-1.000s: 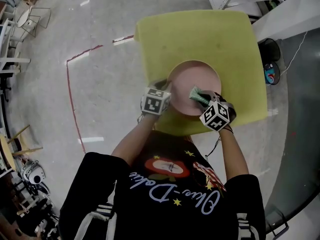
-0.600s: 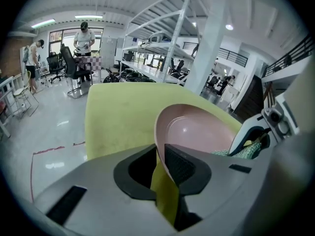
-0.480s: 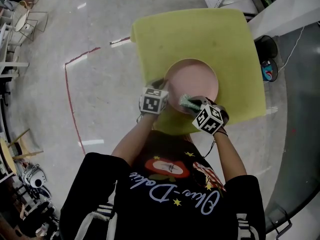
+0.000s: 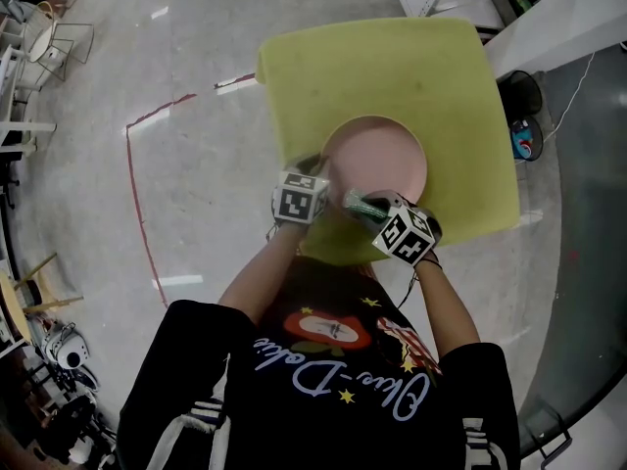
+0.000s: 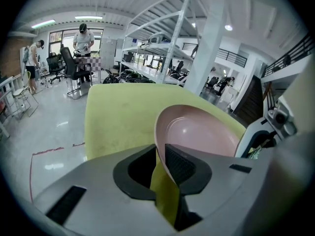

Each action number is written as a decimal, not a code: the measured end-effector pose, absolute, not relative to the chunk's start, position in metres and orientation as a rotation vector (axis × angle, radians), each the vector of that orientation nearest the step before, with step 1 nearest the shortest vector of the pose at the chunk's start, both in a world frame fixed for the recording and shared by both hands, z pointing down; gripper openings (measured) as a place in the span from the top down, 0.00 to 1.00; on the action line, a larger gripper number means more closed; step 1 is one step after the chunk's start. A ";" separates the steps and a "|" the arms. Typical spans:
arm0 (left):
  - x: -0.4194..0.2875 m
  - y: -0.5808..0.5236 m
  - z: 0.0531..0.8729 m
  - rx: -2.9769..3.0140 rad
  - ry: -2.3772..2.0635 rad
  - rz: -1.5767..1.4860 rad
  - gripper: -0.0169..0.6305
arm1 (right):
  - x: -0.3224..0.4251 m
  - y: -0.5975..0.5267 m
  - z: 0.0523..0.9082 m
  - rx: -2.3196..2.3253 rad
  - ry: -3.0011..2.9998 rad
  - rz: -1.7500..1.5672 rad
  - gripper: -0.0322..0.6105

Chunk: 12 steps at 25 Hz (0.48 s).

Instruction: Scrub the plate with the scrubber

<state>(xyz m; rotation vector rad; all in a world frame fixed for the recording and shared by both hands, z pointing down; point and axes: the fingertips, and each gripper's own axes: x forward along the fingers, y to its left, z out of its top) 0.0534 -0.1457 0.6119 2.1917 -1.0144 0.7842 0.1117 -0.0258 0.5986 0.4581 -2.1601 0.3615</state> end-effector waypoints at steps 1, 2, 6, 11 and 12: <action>0.054 -0.146 0.611 2.199 -1.014 0.776 0.89 | 0.113 -0.027 0.597 0.481 -2.172 0.367 0.84; 0.053 -0.147 0.610 2.209 -1.020 0.762 0.89 | 0.113 -0.030 0.596 0.503 -2.180 0.374 0.84; 0.052 -0.155 0.597 2.270 -1.076 0.667 0.89 | 0.114 -0.039 0.591 0.579 -2.200 0.382 0.84; 0.051 -0.154 0.574 2.361 -1.089 0.586 0.89 | 0.117 -0.051 0.578 0.742 -2.279 0.442 0.85; 0.050 -0.154 0.568 2.378 -1.090 0.576 0.89 | 0.118 -0.055 0.574 0.788 -2.299 0.463 0.85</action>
